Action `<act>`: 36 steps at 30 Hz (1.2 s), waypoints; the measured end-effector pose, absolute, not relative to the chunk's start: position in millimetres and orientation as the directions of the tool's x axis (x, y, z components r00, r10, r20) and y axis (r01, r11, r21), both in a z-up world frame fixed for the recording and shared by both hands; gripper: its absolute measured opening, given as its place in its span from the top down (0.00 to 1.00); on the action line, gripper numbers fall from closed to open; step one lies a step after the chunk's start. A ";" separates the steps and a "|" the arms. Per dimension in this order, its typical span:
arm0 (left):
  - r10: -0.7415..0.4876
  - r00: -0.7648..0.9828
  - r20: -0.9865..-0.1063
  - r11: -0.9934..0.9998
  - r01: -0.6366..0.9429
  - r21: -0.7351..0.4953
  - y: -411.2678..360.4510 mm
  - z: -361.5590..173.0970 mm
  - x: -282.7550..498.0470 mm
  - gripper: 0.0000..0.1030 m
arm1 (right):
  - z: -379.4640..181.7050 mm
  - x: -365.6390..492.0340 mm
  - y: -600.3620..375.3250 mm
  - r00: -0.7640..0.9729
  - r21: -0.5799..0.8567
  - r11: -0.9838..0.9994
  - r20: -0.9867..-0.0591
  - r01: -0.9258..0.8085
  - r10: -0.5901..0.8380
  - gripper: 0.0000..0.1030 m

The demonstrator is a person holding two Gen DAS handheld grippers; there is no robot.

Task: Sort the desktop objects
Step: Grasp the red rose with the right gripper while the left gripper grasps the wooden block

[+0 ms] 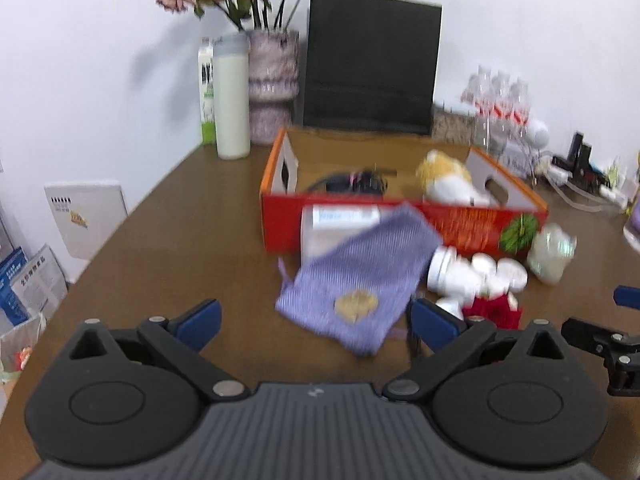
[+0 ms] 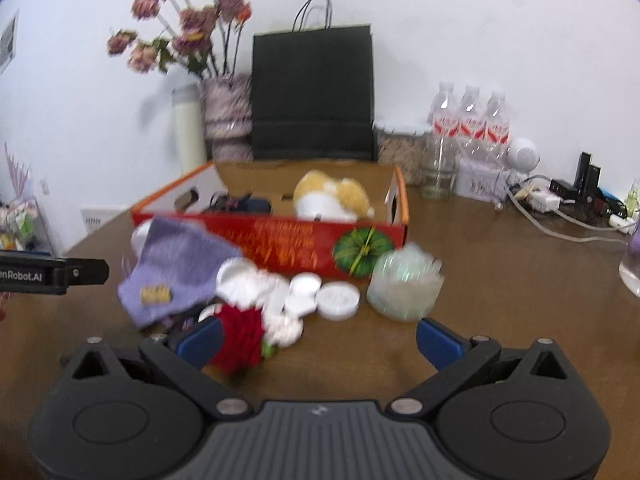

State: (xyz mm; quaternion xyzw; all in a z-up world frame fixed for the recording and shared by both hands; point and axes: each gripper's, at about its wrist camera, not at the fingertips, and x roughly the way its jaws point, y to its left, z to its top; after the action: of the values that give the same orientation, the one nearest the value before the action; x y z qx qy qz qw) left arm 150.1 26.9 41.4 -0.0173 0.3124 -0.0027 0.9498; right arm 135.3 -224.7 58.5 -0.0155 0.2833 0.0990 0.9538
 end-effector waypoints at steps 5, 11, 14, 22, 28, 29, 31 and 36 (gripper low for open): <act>-0.036 0.775 -0.631 0.999 0.006 -0.049 33.3 24.0 144.8 0.00 | 45.7 134.1 -208.1 0.801 0.007 0.970 -0.563 -0.242 0.204 0.01; -0.015 0.779 -0.627 0.999 -0.012 -0.039 36.8 20.7 147.6 0.00 | 44.1 147.9 -185.7 0.798 -0.021 0.956 -0.557 -0.292 0.232 0.06; -0.004 0.778 -0.628 0.999 -0.020 -0.030 38.3 20.1 150.3 0.00 | 43.9 156.9 -175.7 0.792 -0.030 0.950 -0.561 -0.310 0.241 0.12; -0.005 0.773 -0.635 0.998 -0.032 -0.047 46.9 16.7 156.3 0.00 | 33.6 171.3 -153.2 0.777 -0.078 0.938 -0.586 -0.339 0.231 0.41; -0.010 0.776 -0.631 0.999 -0.018 -0.038 44.2 17.5 160.8 0.00 | 30.5 169.9 -151.8 0.781 -0.104 0.935 -0.585 -0.338 0.218 0.58; -0.012 0.777 -0.630 0.999 -0.014 -0.037 43.2 17.7 161.7 0.00 | 31.5 168.5 -152.8 0.786 -0.106 0.935 -0.578 -0.338 0.219 0.60; -0.017 0.781 -0.624 0.999 -0.004 -0.032 40.4 18.7 163.6 0.00 | 34.1 167.3 -155.4 0.791 -0.106 0.934 -0.569 -0.341 0.225 0.65; 0.001 0.805 -0.593 0.999 0.020 0.029 27.1 22.3 168.6 0.00 | 42.3 164.7 -164.4 0.801 -0.080 0.936 -0.545 -0.342 0.246 0.69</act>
State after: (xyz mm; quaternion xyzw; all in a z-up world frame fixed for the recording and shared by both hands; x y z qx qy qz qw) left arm 168.6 27.1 22.3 0.0171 0.3123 -0.0049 0.9498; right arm 164.7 -164.4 42.3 -0.0874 0.2742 0.1557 0.9450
